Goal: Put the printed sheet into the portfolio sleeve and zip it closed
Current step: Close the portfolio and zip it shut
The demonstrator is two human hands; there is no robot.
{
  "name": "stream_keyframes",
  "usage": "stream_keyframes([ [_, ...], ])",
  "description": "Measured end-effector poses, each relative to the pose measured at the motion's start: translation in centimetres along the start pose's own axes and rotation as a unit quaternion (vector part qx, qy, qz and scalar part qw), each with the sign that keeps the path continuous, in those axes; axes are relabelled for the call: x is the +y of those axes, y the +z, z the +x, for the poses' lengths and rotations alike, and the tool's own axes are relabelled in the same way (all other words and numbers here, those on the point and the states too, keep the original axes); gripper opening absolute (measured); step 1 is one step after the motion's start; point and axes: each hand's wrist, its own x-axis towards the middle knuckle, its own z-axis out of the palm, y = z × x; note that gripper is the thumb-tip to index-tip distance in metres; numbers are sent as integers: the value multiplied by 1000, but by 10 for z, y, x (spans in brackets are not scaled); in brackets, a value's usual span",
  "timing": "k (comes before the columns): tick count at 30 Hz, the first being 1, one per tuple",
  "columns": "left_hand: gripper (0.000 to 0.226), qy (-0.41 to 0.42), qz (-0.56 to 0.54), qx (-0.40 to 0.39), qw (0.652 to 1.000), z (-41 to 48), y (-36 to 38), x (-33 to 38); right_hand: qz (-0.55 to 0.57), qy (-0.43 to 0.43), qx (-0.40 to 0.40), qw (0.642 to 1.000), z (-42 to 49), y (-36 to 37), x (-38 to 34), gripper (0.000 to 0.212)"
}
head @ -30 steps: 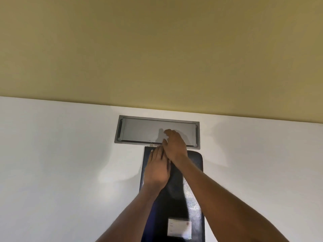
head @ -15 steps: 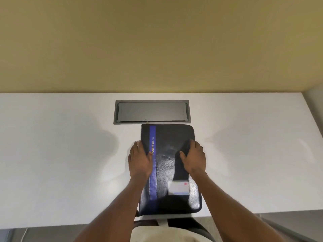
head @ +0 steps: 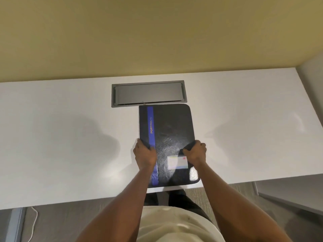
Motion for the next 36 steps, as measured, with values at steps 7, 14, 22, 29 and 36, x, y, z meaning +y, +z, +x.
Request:
stream_keyframes([
  [7,34,-125,-156,-48,979,34,-28,23,149,56,-17,987,21,-2,-9,51],
  [14,12,-117,-189,-7,975,64,-76,51,186,20,-9,982,46,19,-61,66],
  [22,12,-127,-186,6,974,130,-119,55,224,-1,-38,974,74,43,-133,61],
  [29,19,-139,-165,-19,976,171,-127,47,256,12,-55,965,53,36,-171,44],
  [36,23,-141,-156,-34,977,180,-125,36,255,21,-79,963,54,43,-175,36],
])
